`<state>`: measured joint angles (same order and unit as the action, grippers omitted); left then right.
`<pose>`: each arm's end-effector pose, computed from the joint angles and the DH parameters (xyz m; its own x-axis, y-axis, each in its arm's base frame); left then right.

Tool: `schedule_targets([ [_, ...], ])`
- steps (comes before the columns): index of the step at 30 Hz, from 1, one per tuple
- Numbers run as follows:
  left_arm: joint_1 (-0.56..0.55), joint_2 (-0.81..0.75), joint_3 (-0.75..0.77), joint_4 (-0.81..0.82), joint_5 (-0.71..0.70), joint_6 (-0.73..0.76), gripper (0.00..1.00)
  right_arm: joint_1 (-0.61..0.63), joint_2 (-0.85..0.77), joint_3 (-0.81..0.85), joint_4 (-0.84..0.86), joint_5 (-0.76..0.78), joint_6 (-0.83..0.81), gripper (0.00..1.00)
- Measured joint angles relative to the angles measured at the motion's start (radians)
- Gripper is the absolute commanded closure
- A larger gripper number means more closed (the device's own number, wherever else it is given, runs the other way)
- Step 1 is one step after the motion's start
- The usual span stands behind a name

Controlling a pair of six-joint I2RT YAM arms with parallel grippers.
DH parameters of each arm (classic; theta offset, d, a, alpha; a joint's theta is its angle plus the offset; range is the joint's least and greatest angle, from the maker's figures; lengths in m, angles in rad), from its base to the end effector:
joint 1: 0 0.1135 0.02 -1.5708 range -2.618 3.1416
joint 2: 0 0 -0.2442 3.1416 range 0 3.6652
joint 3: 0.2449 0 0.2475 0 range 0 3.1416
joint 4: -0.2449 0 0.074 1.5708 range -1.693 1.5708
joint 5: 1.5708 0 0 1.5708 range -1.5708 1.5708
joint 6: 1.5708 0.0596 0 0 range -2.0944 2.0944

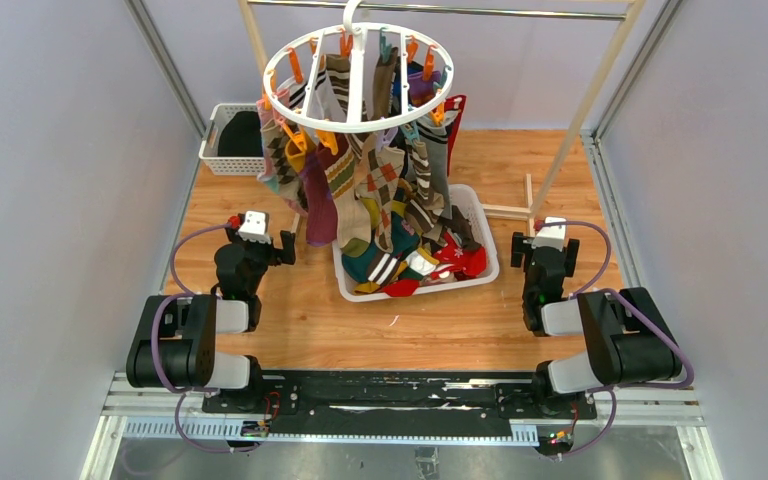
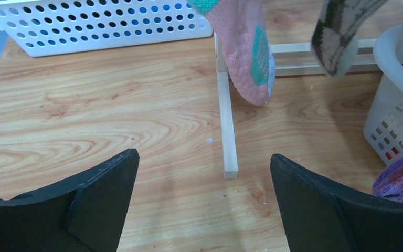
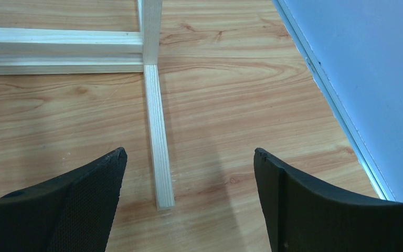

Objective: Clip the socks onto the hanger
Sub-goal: Reset both arms

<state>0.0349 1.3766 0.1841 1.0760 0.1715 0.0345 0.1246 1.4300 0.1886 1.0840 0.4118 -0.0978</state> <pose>0.2494 -0.0015 0.1367 -0.1114 0.0301 -0.9933 0.1390 0.9902 0.0144 0.2483 0.0071 0.1273 -0.1820 -0.1130 -0.9768 0.2619 0.9519 -0.1589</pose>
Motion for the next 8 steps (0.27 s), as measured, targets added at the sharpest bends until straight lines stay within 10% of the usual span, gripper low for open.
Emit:
schedule_targets([
  [8,0.000,0.000,0.000,0.000,0.000,0.000,0.00,0.000,0.000,0.000,0.000,0.000,0.000,0.10],
])
